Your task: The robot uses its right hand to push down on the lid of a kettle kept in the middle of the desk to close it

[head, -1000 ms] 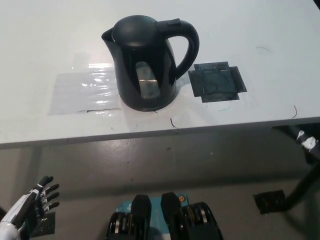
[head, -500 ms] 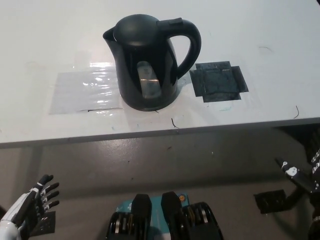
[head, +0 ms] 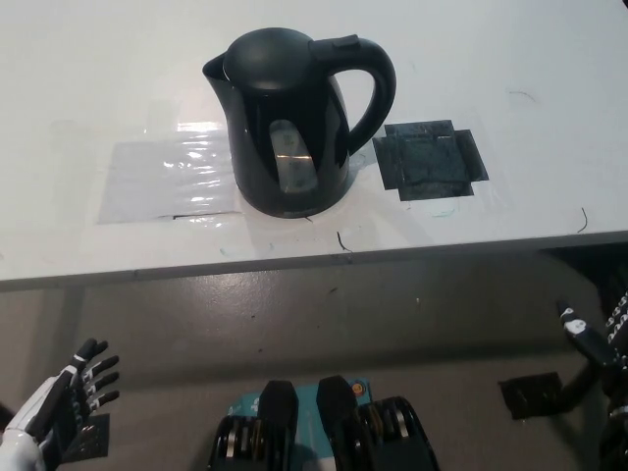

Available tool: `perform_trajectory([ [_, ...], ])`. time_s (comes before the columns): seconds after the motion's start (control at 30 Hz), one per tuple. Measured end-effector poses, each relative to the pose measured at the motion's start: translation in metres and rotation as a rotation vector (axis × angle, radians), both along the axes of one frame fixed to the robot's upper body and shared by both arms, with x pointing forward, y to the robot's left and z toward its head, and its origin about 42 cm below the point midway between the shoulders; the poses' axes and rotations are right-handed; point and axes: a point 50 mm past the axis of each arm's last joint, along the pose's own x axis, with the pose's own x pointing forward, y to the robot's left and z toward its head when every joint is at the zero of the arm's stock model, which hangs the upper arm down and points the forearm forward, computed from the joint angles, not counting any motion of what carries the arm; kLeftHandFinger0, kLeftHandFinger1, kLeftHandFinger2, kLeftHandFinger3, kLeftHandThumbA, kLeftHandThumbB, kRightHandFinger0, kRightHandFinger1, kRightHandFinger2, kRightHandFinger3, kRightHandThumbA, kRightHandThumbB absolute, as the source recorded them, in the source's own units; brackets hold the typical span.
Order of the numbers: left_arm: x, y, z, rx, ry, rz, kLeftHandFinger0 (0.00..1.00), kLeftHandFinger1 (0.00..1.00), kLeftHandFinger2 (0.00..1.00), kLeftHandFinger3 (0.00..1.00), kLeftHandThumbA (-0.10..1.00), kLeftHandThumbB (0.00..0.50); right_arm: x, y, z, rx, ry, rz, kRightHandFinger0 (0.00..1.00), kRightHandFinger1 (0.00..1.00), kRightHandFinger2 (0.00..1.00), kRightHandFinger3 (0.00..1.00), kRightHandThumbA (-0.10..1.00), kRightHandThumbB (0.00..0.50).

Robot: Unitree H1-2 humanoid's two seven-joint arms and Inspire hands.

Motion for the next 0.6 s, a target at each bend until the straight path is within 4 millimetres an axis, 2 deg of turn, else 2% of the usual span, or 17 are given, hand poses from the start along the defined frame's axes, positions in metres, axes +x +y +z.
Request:
perform_trajectory([
  [0.23,0.0005,-0.0002,0.0002,0.003,-0.001,0.002,1.00,1.00,1.00,1.00,0.83,0.124,0.0003,-0.0002,-0.0020,0.018,0.031,0.001,1.00,1.00,1.00,1.00,0.71,0.000],
  [0.6,0.0044,-0.0010,0.0030,0.007,-0.011,-0.001,1.00,1.00,1.00,1.00,0.84,0.111,-0.0003,-0.0003,-0.0030,0.027,0.048,0.000,1.00,1.00,1.00,1.00,0.70,0.000],
])
